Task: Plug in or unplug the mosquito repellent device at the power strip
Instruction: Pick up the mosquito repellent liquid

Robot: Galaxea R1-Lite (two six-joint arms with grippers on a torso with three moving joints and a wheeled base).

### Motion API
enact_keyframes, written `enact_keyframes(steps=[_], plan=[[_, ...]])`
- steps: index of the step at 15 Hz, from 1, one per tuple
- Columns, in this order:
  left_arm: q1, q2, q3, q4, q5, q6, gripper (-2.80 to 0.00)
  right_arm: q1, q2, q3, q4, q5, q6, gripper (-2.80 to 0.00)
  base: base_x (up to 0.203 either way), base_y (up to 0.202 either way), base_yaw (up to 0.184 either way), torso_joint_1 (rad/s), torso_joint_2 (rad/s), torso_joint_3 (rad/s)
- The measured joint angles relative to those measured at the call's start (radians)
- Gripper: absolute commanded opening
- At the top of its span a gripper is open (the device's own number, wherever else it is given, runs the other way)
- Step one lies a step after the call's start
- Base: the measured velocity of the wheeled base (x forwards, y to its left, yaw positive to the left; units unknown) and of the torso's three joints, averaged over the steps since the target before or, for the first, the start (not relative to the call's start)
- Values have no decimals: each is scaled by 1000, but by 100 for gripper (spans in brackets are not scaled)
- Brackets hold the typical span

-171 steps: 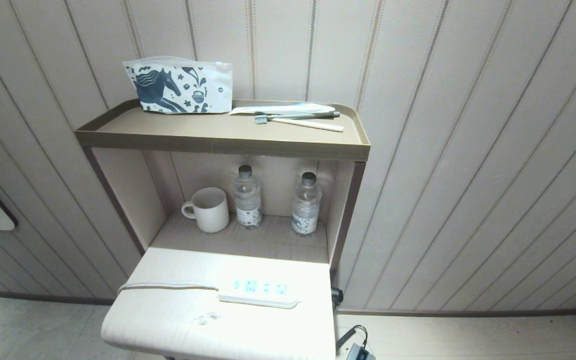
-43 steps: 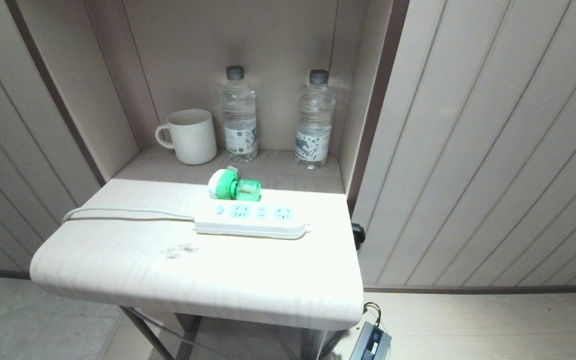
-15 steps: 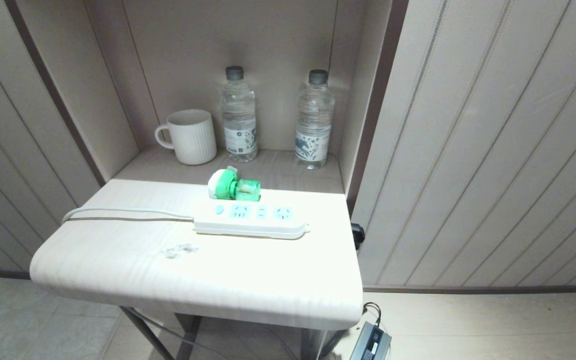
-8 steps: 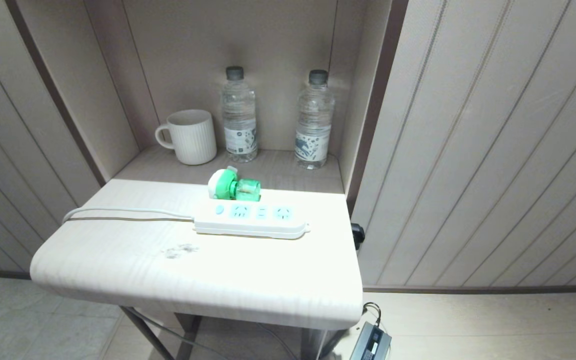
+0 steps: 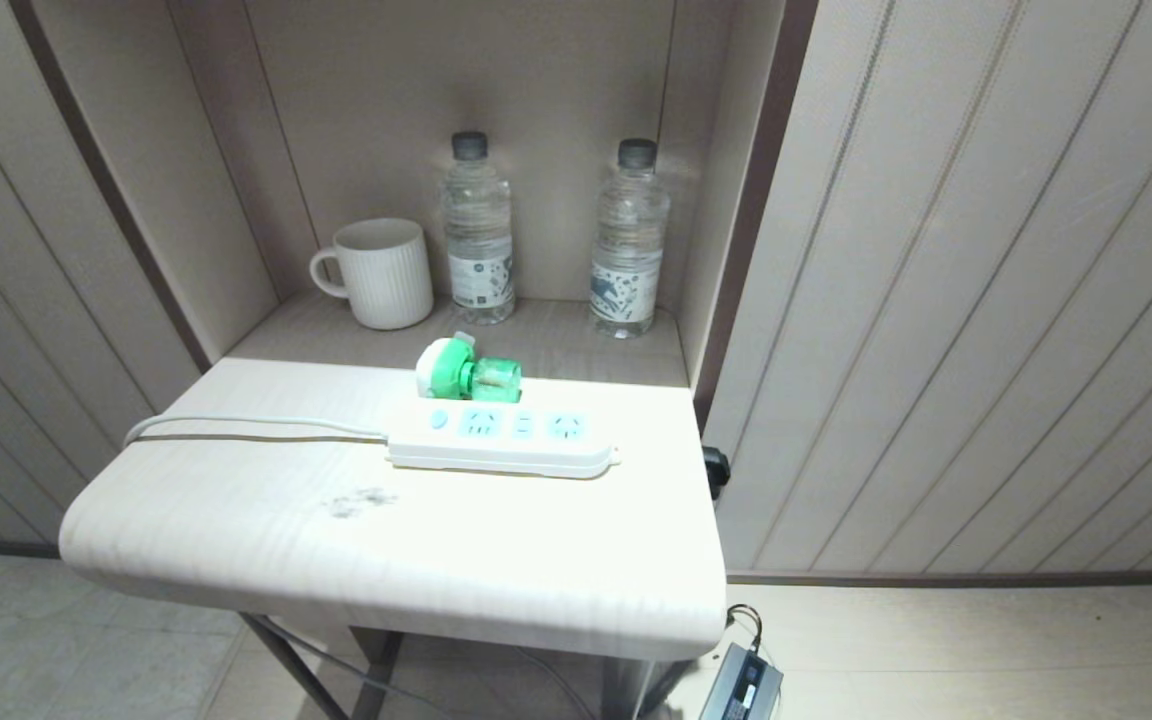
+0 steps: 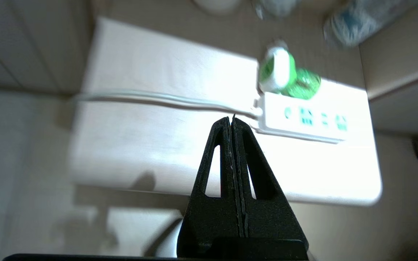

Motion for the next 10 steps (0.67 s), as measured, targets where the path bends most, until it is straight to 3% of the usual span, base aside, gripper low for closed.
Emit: enact_keyframes(steps=[3,6,7,10], plan=[[-191,312,-253,183,-7,-160,-280,0,0,0,0,0,0,-280,0,0,0,0,0,0],[-331,566,-462,294,8,-220,-280,0,0,1,0,0,0,-280,0,0,0,0,0,0],[-375,625,-502,302,32,-226,0,0,0,0,0,0,0,-280,0,0,0,0,0,0],[-424,719,-548,297,83,-233,0,1,0,0,0,0,0,-280,0,0,0,0,0,0]])
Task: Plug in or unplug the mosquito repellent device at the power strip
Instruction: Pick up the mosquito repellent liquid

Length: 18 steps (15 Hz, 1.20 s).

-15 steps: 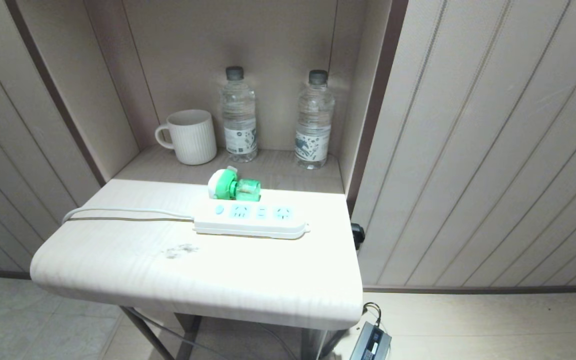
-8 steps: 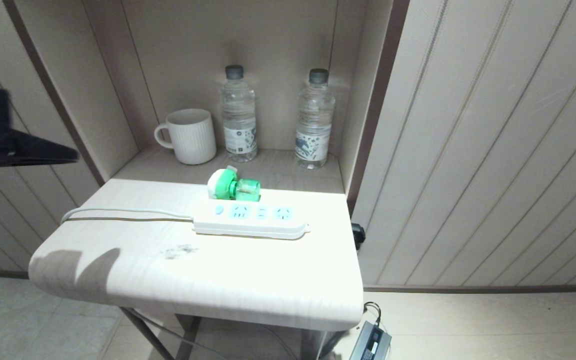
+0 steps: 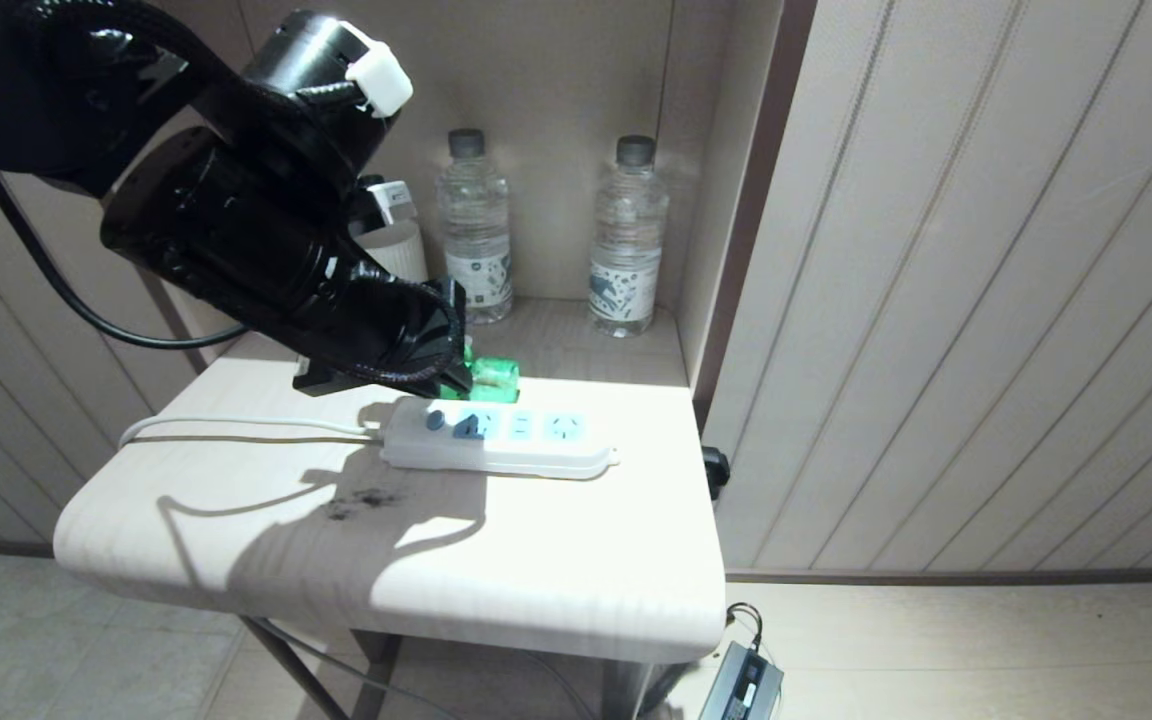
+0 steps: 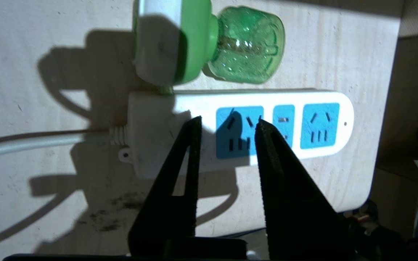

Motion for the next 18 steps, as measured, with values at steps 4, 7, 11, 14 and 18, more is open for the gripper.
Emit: enact_keyframes(steps=[4,7,11,14,18], plan=[[-8,26,-6,-48,40,0,0,0,0,1,0,0,0,-280,0,0,0,0,0,0],[-8,20,-7,-88,98,6,0,0,0,1,0,0,0,-280,0,0,0,0,0,0],[-7,11,-7,-117,134,40,0,-1,0,0,0,-1,5,-280,0,0,0,0,0,0],[-8,38,-7,-148,173,44,0,-1,0,0,0,-1,5,-280,0,0,0,0,0,0],[-8,86,-6,-202,175,51,0,0,0,0,0,-1,6,-280,0,0,0,0,0,0]])
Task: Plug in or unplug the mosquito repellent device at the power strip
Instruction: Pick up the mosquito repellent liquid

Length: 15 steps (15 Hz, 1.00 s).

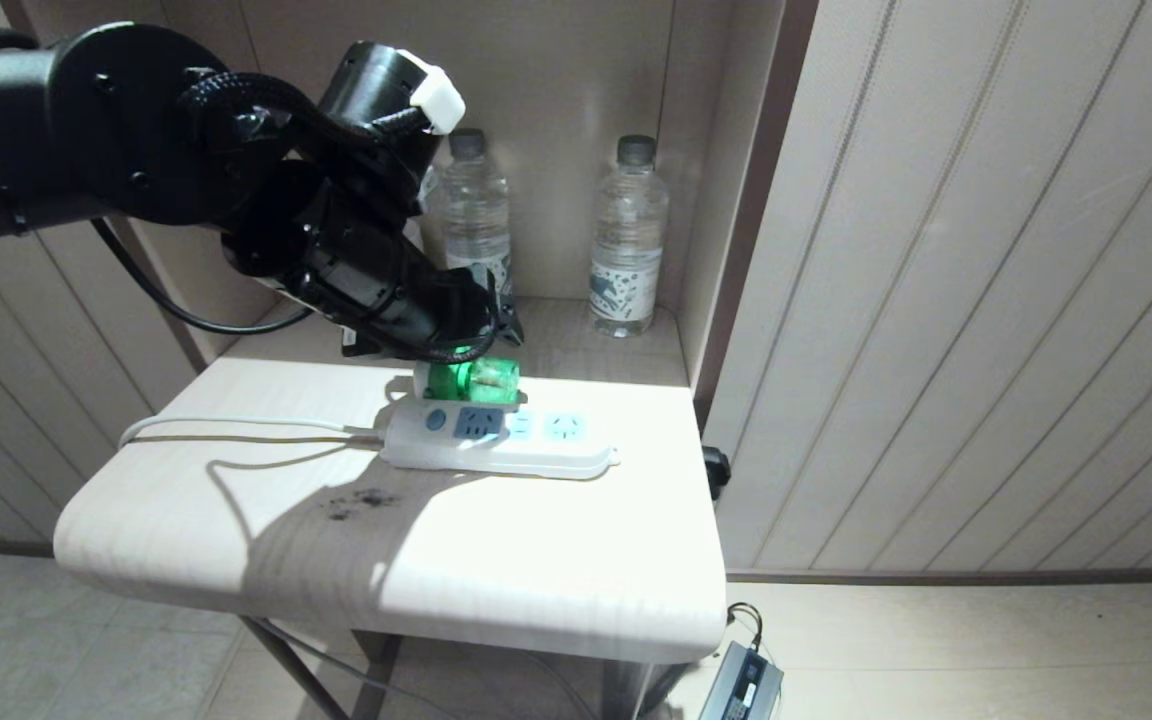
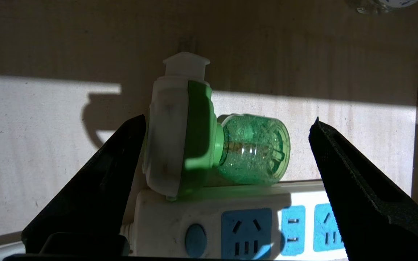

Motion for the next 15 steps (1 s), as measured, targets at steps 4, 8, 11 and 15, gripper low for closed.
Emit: enact_keyframes(steps=[4,8,11,15], plan=[[0,25,0,-11,1,11,0,-1,0,0,0,0,0,-280,0,0,0,0,0,0],[0,25,0,-11,2,13,0,-2,0,0,0,0,0,-280,0,0,0,0,0,0],[2,10,0,9,3,-7,0,-2,0,0,0,0,0,-280,0,0,0,0,0,0],[21,9,0,30,56,-10,0,-2,0,0,0,0,1,-280,0,0,0,0,0,0]])
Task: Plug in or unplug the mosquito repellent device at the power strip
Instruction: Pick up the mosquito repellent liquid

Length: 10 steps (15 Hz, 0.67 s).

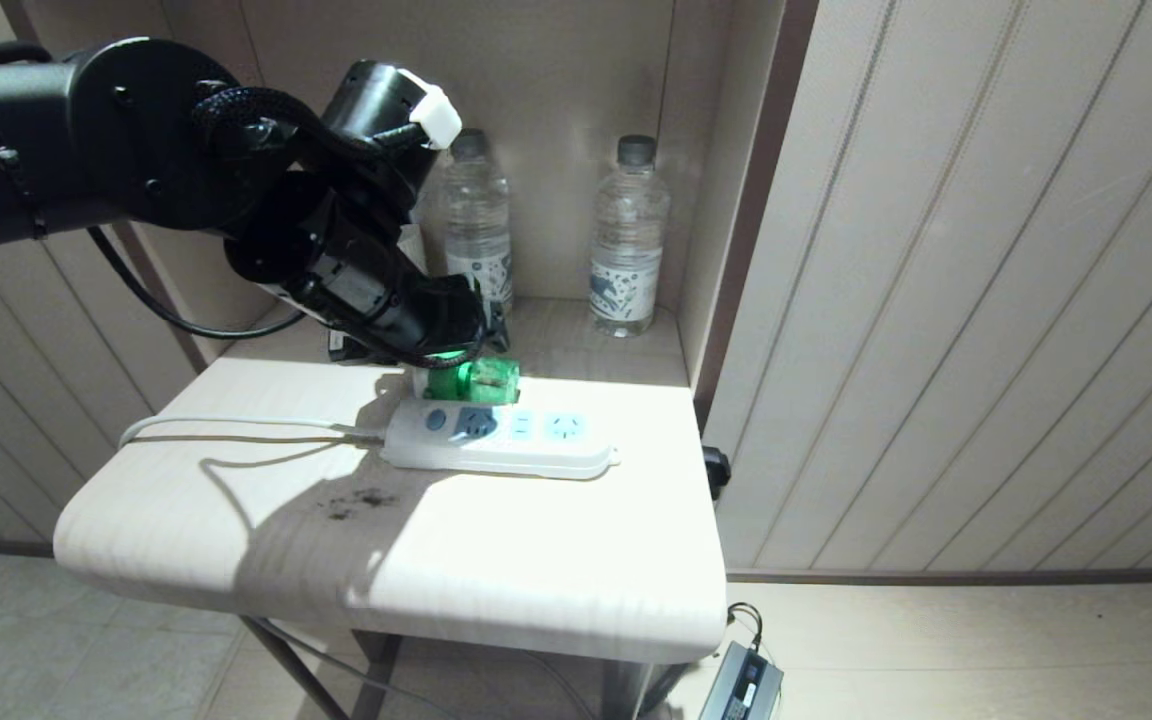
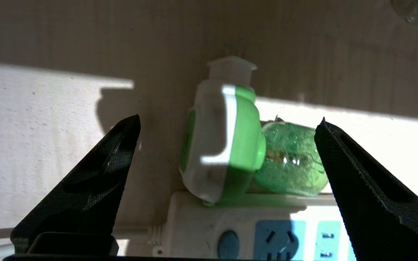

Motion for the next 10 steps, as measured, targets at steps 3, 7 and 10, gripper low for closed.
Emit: enact_keyframes(steps=[3,7,10], plan=[[16,9,0,-11,2,0,0,0,0,0,0,0,1,-280,0,0,0,0,0,0],[22,26,0,-19,2,1,0,0,0,0,0,0,1,-280,0,0,0,0,0,0],[24,34,0,-20,4,1,0,-1,0,0,0,0,1,-280,0,0,0,0,0,0]])
